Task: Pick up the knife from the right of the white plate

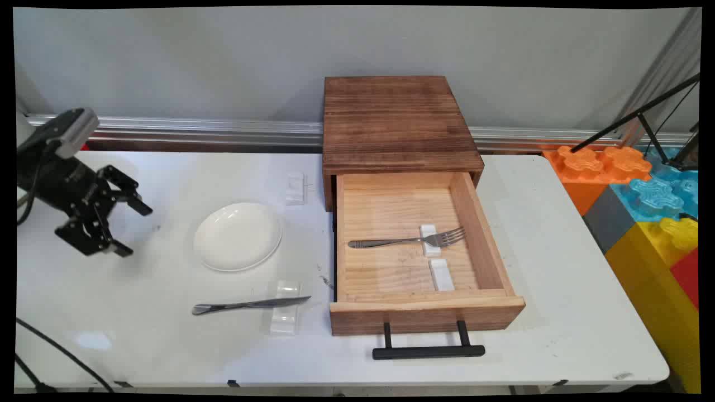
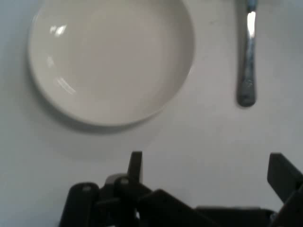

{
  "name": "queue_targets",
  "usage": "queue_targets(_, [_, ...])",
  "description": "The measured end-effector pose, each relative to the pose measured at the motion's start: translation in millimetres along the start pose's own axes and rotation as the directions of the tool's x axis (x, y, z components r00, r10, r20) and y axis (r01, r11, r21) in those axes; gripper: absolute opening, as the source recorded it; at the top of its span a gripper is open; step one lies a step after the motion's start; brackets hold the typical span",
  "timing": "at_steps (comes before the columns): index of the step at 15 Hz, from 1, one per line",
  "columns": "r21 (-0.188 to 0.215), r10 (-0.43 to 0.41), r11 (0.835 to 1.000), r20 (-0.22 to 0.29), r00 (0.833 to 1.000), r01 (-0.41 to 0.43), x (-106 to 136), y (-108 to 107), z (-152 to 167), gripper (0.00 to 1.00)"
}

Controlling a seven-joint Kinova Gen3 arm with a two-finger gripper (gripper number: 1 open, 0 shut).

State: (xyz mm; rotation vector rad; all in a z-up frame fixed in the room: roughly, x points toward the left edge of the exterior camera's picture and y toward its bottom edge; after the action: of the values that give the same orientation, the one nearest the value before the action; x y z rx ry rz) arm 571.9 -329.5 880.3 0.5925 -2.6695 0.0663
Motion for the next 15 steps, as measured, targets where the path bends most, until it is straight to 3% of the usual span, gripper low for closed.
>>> queue_targets(6, [-0.036,-0.014,0.999,-0.071,0.997,0.011,14.3,34.9,35.4,1.00])
queue_targets(15, [-0.043,0.009,0.999,-0.153,0.988,-0.015,30.9,51.2,100.7,1.00])
